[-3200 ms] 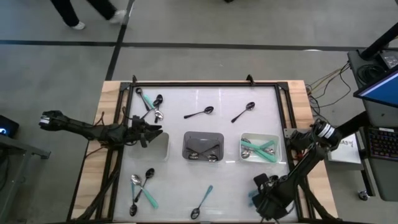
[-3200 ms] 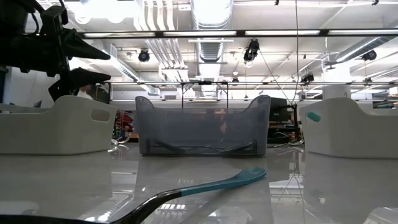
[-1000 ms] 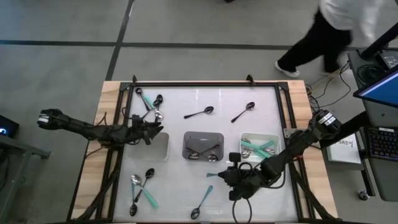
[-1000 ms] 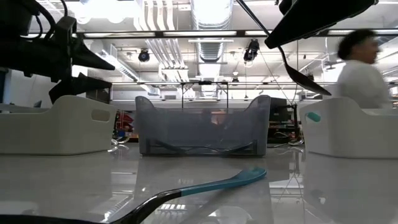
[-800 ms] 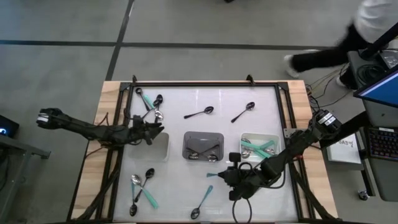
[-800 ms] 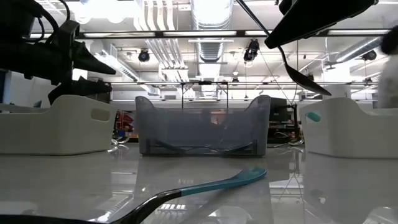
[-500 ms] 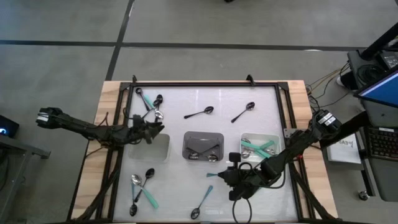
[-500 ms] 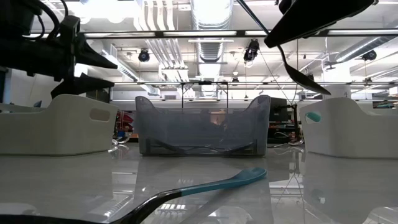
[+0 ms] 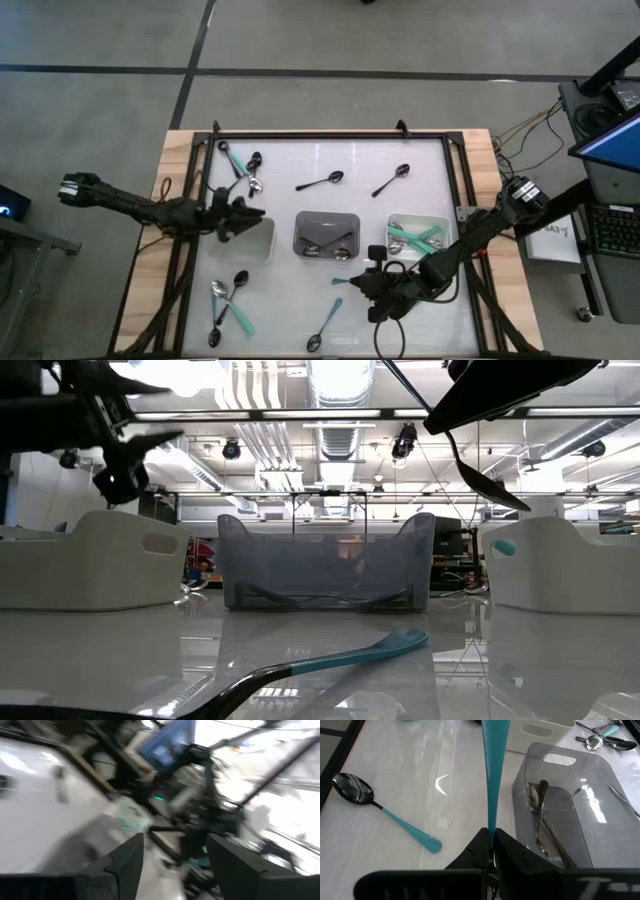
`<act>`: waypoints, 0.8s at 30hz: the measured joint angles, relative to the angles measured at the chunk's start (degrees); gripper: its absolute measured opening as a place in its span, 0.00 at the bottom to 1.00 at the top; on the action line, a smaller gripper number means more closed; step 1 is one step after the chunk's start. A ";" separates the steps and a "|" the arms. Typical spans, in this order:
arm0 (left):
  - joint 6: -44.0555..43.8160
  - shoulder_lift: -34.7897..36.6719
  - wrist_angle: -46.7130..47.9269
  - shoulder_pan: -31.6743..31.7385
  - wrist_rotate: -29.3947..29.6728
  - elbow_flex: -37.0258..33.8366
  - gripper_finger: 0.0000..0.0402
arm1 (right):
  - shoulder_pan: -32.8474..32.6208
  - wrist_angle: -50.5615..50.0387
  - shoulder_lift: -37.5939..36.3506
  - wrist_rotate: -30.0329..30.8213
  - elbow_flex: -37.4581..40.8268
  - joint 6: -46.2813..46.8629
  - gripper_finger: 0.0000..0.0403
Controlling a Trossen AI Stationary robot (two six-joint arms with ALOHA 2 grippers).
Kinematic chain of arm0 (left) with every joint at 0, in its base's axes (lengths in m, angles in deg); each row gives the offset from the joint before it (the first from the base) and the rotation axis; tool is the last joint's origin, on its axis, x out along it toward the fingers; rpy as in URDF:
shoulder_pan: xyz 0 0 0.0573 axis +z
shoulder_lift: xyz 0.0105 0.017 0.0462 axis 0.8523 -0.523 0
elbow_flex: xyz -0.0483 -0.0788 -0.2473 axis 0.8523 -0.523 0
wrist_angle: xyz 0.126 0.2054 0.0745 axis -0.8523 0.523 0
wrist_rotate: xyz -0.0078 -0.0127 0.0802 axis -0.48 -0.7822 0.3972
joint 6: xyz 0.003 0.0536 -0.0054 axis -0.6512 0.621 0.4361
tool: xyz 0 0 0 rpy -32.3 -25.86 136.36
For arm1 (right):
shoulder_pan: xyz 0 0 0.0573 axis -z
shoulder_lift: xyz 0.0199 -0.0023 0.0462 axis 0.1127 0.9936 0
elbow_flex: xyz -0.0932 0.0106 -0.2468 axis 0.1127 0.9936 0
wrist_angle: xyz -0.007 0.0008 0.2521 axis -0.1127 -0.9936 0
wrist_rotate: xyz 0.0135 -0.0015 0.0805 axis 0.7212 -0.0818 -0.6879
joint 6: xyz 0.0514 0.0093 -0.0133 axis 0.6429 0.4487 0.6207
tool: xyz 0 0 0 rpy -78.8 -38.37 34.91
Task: Sort silverware by color (type)
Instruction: Put the blue spoon into the gray bin
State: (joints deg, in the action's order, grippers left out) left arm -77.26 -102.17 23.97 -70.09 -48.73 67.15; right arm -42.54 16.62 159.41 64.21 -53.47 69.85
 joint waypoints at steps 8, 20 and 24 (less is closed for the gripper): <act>-3.25 -1.32 -1.62 0.01 -1.42 0.00 0.49 | 0.00 0.02 0.00 0.00 0.00 -0.21 0.02; -5.34 -6.25 -1.47 0.01 0.08 0.00 0.49 | 0.00 0.02 0.00 -0.02 -0.02 -0.21 0.02; -3.25 -7.51 -1.50 0.01 -0.32 0.16 0.49 | 0.00 0.10 0.00 -0.02 -0.02 -0.21 0.02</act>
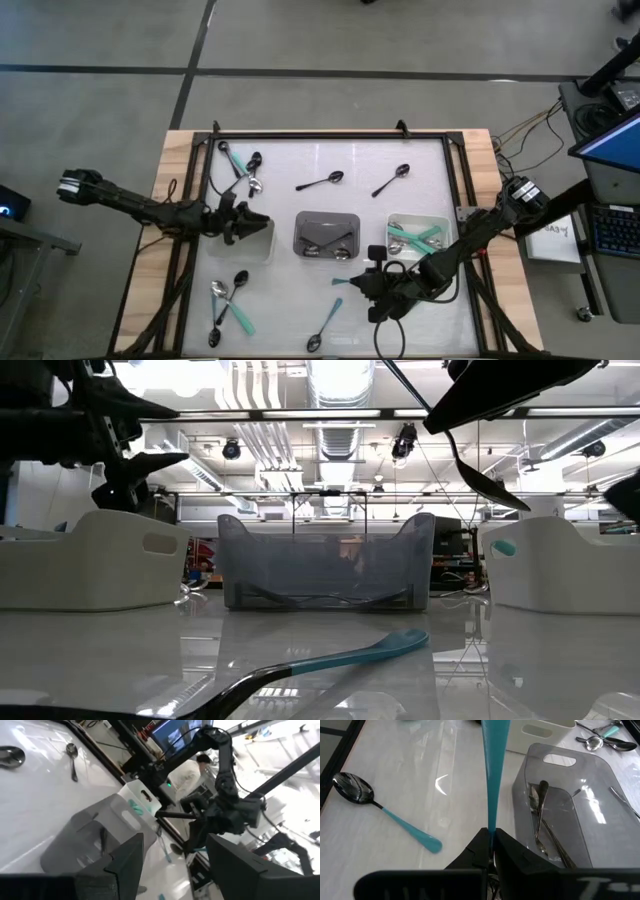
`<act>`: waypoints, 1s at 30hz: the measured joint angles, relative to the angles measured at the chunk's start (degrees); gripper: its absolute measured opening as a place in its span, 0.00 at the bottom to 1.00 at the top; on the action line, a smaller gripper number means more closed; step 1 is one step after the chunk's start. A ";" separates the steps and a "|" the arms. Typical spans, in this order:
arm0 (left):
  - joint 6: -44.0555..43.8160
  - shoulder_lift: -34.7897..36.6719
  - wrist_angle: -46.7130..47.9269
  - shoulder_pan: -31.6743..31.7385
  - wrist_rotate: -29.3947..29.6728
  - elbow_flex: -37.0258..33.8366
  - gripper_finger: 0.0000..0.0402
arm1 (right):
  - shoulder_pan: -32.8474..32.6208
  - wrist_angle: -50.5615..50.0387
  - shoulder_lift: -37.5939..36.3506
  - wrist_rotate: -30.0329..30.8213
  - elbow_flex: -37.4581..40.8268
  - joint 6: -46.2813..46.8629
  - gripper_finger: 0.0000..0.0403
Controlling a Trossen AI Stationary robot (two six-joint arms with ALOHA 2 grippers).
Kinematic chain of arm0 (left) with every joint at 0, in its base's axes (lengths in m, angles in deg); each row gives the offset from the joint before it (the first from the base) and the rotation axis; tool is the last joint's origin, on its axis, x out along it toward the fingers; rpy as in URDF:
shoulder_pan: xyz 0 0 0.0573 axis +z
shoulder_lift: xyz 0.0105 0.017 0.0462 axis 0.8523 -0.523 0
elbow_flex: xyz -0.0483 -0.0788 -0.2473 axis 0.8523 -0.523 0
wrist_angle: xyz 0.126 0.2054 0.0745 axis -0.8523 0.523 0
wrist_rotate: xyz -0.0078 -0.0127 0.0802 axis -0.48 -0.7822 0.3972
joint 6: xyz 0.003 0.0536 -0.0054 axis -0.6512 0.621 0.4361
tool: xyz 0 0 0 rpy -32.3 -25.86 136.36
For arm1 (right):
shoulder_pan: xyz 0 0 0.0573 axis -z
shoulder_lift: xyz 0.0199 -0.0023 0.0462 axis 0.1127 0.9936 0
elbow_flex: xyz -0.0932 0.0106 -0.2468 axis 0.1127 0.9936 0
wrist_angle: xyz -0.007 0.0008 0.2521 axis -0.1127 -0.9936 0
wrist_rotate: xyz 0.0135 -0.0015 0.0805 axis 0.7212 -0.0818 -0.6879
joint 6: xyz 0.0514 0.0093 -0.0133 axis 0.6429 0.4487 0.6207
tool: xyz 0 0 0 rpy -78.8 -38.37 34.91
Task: Sort silverware by color (type)
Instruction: Put the blue spoon into the gray bin
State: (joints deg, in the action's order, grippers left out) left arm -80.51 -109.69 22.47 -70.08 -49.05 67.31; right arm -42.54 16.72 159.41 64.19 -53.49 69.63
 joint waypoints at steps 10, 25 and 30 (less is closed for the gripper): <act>10.80 -6.34 3.26 -1.02 -0.42 11.67 0.49 | 1.72 7.59 -0.04 0.04 0.00 -1.47 0.02; 21.95 -25.48 12.31 -6.51 20.90 27.15 0.49 | 14.78 10.99 -0.07 17.18 -0.04 2.98 0.02; 24.71 -31.25 8.06 -6.60 28.16 30.07 0.49 | 18.17 14.98 1.09 17.40 -0.07 1.93 0.02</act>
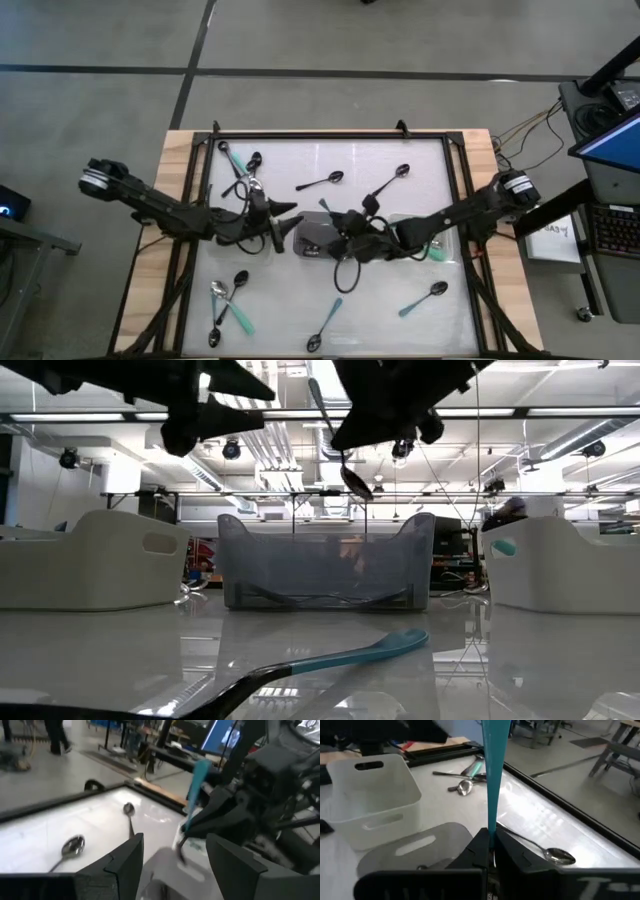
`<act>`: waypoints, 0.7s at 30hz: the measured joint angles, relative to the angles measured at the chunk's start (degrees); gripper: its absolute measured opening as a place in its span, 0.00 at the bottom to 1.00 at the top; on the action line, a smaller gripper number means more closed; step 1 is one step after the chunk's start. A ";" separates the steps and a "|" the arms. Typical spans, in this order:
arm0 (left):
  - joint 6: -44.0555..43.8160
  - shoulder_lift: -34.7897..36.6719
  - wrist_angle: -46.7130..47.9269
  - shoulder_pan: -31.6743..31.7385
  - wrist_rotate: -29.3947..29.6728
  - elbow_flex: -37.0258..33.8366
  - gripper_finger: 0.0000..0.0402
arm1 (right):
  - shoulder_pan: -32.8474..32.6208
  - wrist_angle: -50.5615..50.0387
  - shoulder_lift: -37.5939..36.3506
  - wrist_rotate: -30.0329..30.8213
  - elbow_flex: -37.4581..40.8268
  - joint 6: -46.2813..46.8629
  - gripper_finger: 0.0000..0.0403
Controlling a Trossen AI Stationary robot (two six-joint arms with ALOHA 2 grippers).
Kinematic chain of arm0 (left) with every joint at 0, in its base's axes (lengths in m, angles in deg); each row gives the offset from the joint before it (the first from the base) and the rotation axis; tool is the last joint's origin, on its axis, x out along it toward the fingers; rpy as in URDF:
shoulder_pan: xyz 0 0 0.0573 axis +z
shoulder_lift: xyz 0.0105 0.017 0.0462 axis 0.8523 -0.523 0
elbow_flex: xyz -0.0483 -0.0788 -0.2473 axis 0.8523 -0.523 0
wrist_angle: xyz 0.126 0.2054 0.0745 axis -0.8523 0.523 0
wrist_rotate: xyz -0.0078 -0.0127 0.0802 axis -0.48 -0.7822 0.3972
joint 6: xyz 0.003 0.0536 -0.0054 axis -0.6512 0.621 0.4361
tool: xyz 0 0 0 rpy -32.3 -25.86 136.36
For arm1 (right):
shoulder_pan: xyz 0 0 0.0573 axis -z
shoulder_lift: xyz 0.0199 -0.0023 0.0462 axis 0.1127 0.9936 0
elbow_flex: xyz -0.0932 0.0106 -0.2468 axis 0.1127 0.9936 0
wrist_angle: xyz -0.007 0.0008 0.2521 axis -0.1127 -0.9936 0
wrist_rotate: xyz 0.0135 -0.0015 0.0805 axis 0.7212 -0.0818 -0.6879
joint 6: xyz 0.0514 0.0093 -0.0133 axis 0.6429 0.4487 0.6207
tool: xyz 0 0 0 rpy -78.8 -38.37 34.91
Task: Sort silverware by color (type)
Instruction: Put the blue spoon into the gray bin
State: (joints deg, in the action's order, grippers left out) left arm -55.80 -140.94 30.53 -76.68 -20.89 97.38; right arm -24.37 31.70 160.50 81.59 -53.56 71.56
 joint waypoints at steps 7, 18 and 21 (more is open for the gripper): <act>5.03 -6.10 -4.89 0.00 6.56 2.59 0.49 | 1.63 4.62 4.35 -0.28 -0.79 -4.13 0.02; 5.44 -10.63 -13.40 -0.24 7.17 2.78 0.49 | 2.16 5.02 8.86 -0.19 -6.03 -7.68 0.02; 5.62 -11.33 -14.31 -0.24 7.25 2.78 0.49 | 2.16 4.83 9.23 0.19 -6.81 -8.63 0.02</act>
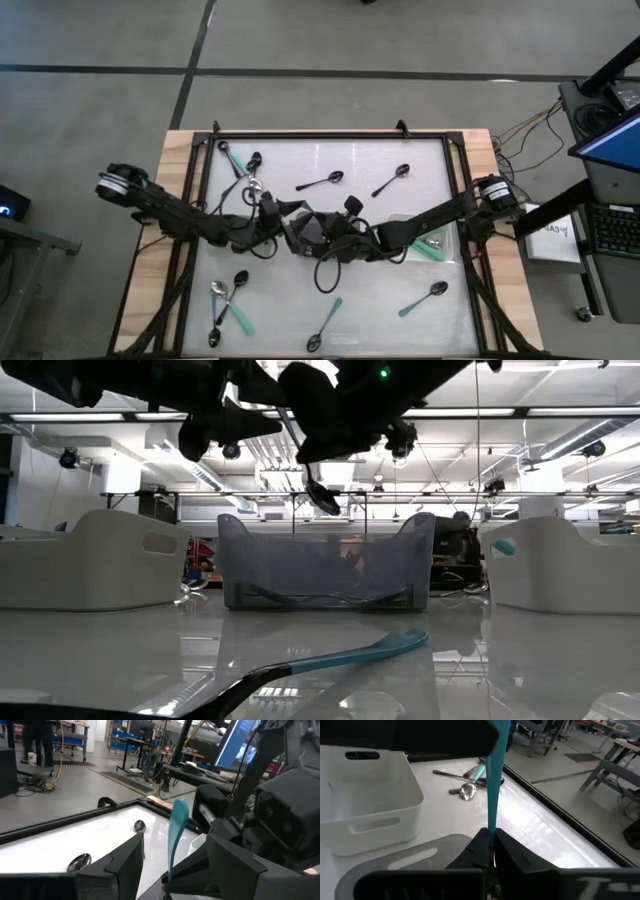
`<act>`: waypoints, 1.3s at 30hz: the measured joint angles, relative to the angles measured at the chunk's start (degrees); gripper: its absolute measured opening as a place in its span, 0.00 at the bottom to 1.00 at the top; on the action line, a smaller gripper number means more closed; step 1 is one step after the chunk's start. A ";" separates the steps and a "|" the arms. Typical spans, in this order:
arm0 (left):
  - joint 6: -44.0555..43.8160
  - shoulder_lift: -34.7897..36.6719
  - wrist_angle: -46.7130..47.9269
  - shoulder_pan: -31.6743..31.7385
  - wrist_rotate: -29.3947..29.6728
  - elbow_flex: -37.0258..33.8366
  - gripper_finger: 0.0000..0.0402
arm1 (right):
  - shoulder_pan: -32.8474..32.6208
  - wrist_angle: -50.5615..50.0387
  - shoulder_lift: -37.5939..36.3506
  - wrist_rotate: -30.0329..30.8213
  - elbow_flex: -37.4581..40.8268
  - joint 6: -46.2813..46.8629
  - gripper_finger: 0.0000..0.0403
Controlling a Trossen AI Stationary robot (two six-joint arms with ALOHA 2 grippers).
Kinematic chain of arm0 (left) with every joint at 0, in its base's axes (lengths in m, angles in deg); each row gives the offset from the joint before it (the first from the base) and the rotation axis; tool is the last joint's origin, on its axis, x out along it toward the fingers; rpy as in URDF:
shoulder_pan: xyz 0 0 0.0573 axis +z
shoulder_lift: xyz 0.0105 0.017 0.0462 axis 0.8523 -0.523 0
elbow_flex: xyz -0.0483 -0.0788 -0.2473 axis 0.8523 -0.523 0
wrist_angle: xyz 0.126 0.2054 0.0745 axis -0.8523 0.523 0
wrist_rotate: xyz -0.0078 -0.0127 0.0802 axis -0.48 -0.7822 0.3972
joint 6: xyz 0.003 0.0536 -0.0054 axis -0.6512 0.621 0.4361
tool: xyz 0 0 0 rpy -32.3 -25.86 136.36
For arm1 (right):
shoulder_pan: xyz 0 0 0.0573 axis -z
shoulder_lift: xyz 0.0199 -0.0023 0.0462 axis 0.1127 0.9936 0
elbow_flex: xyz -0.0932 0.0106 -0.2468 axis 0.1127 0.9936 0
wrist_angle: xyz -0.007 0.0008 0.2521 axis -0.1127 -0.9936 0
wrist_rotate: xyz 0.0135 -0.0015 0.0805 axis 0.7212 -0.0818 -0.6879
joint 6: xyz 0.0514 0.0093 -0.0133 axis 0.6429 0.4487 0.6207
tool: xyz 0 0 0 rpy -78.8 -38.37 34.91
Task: Sort silverware by color (type)
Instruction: Put the blue spoon into the gray bin
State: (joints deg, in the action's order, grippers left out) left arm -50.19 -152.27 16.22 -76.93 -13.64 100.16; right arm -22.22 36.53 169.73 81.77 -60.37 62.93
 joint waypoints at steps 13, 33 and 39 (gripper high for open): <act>0.40 0.35 -0.46 0.09 -4.99 -0.08 0.02 | -0.39 0.23 -0.09 -2.37 -0.16 0.28 0.02; 2.38 5.96 2.12 0.02 -7.52 -0.13 0.00 | -0.87 -4.49 -3.60 -9.27 -0.11 0.07 0.19; 1.69 14.42 19.01 0.02 -6.45 -0.13 0.00 | -1.42 -15.51 -7.94 -14.53 -0.09 8.39 0.29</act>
State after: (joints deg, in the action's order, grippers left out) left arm -48.50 -137.85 35.24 -76.90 -20.09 100.03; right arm -23.64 21.03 161.79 67.25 -60.46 71.32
